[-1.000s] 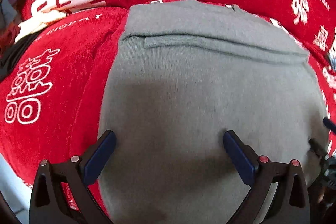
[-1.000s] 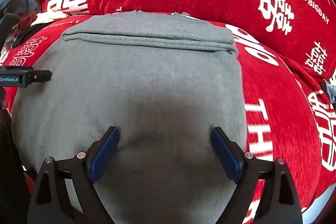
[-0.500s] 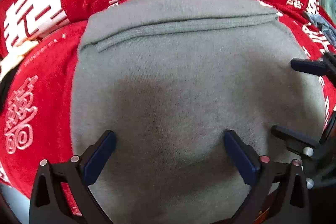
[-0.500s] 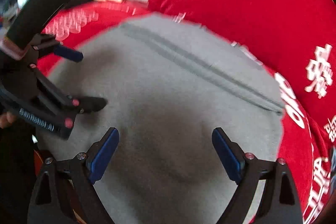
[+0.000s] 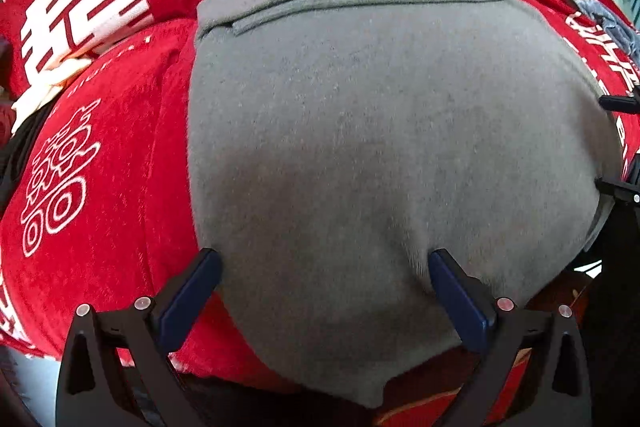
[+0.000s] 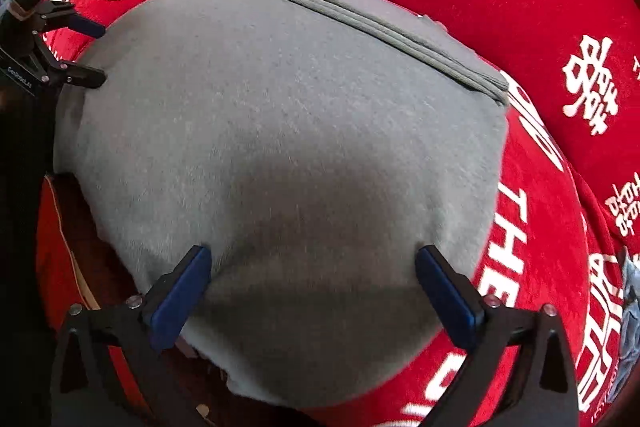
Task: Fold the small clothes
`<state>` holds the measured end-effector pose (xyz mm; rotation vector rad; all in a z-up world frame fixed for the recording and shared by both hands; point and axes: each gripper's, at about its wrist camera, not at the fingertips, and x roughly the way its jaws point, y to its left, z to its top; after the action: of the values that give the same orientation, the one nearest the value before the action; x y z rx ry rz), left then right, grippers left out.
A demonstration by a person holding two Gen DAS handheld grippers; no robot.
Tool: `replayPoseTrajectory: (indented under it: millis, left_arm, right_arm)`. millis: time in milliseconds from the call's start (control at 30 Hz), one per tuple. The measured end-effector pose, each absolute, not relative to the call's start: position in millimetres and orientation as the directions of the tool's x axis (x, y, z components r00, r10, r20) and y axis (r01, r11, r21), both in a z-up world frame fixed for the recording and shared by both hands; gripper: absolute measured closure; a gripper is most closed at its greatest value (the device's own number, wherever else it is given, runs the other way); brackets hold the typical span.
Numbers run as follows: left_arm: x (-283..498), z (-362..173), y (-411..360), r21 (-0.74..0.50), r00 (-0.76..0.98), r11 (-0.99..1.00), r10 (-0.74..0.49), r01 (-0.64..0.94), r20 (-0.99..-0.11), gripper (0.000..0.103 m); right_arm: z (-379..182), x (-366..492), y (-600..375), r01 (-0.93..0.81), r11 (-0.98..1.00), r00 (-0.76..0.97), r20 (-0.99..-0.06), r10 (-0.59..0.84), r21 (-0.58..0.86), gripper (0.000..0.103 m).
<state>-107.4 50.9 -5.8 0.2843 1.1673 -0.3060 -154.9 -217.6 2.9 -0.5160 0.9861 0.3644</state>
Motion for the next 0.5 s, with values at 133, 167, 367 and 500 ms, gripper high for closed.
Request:
replayPoseTrajectory:
  millis: [133, 167, 367, 500]
  left_arm:
    - [-123, 9, 56, 0.093, 0.399, 0.918, -0.075, 0.385, -0.914, 0.000]
    - [-124, 6, 55, 0.105, 0.394, 0.914, -0.064, 0.392, -0.917, 0.000]
    - [-117, -21, 72, 0.122, 0.314, 0.933, 0.011, 0.338, -0.949, 0.000]
    - [-127, -33, 98, 0.079, 0.244, 0.956, 0.008, 0.282, -0.970, 0.000]
  right_arm:
    - [22, -168, -201, -0.509, 0.782, 0.595, -0.803, 0.017, -0.361, 0.002]
    - [27, -171, -194, -0.521, 0.774, 0.617, -0.785, 0.049, -0.360, 0.002]
    - [-3, -161, -149, -0.592, 0.706, 0.593, -0.803, 0.056, -0.388, 0.002]
    - [-10, -164, -184, -0.569, 0.766, 0.557, -0.825, 0.092, -0.299, 0.001]
